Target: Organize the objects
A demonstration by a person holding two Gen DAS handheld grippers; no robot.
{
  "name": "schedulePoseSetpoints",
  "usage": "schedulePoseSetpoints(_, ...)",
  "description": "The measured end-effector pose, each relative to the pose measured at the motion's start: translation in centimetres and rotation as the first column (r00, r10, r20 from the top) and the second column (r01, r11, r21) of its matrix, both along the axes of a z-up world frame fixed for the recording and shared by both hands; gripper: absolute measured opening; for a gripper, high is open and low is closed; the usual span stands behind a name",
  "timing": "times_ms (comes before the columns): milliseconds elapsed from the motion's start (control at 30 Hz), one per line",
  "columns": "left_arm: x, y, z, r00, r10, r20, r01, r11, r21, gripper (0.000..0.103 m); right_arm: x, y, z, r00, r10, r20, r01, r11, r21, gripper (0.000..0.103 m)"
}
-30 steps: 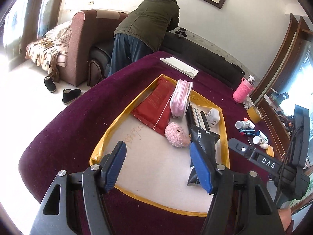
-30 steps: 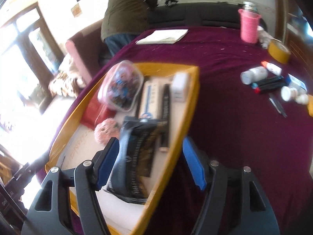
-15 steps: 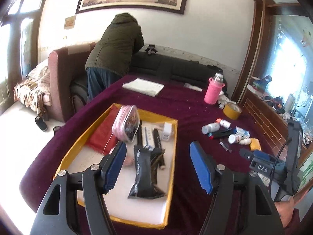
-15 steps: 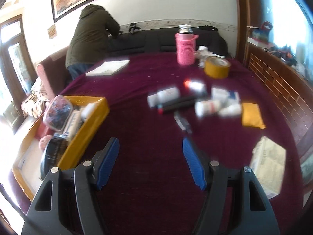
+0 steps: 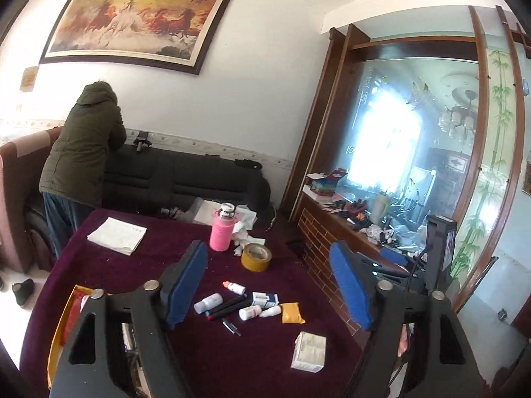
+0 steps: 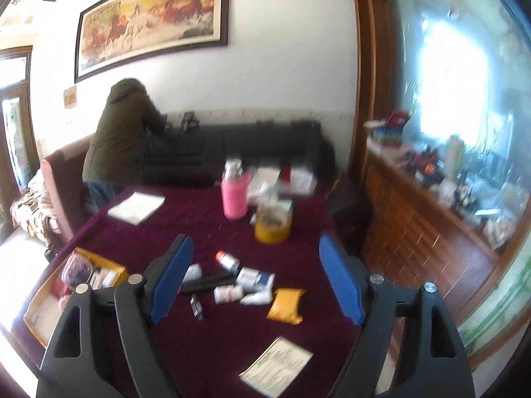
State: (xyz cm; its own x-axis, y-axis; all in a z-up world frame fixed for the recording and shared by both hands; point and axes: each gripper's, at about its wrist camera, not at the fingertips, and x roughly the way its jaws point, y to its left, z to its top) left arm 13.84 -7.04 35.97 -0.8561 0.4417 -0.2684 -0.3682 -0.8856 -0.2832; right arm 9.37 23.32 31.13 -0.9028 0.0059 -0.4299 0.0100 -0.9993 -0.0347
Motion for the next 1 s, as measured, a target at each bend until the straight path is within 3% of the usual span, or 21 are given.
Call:
schedulePoseSetpoints(100, 0.8, 0.3, 0.4, 0.998, 0.021, -0.059, -0.023, 0.999, -0.034, 0.091, 0.0, 1.1, 3.6, 1.000, -0.029, -0.013, 0.029, 0.999, 0.046, 0.082)
schedulePoseSetpoints(200, 0.7, 0.9, -2.0, 0.996, 0.057, -0.071, -0.063, 0.995, -0.081, 0.101, -0.3, 2.1, 3.9, 1.000, -0.024, 0.016, 0.024, 1.000, 0.005, 0.085)
schedulePoseSetpoints(400, -3.0, 2.7, -11.8, 0.981, 0.147, 0.127, -0.126, 0.979, -0.161, 0.101, -2.5, 2.4, -4.9, 0.990, 0.019, 0.141, -0.002, 0.993, -0.121, 0.085)
schedulePoseSetpoints(600, -5.1, 5.0, -22.5, 0.915, 0.200, 0.350, -0.150, 0.975, -0.166, 0.101, -4.0, 2.9, -13.9, 0.968, 0.017, 0.251, 0.038, 0.976, -0.212, 0.085)
schedulePoseSetpoints(700, -5.0, 5.2, -25.3, 0.891, 0.230, 0.392, -0.186, 0.971, -0.148, 0.101, -4.8, 3.1, -15.7, 0.949, 0.014, 0.315, 0.058, 0.974, -0.219, 0.085)
schedulePoseSetpoints(833, -4.6, 5.2, -27.6, 0.877, 0.255, 0.408, -0.221, 0.967, -0.128, 0.101, -5.1, 1.8, -15.4, 0.951, -0.036, 0.307, 0.091, 0.982, -0.168, 0.085)
schedulePoseSetpoints(933, -5.3, 5.2, -28.6, 0.870, 0.203, 0.449, -0.175, 0.979, -0.104, 0.100, -4.7, 0.1, -15.3, 0.956, -0.067, 0.287, 0.119, 0.978, -0.169, 0.085)
schedulePoseSetpoints(1000, -5.1, 5.0, -28.7, 0.881, 0.153, 0.449, -0.124, 0.988, -0.092, 0.100, -4.1, -1.4, -15.5, 0.958, -0.103, 0.267, 0.150, 0.975, -0.165, 0.085)
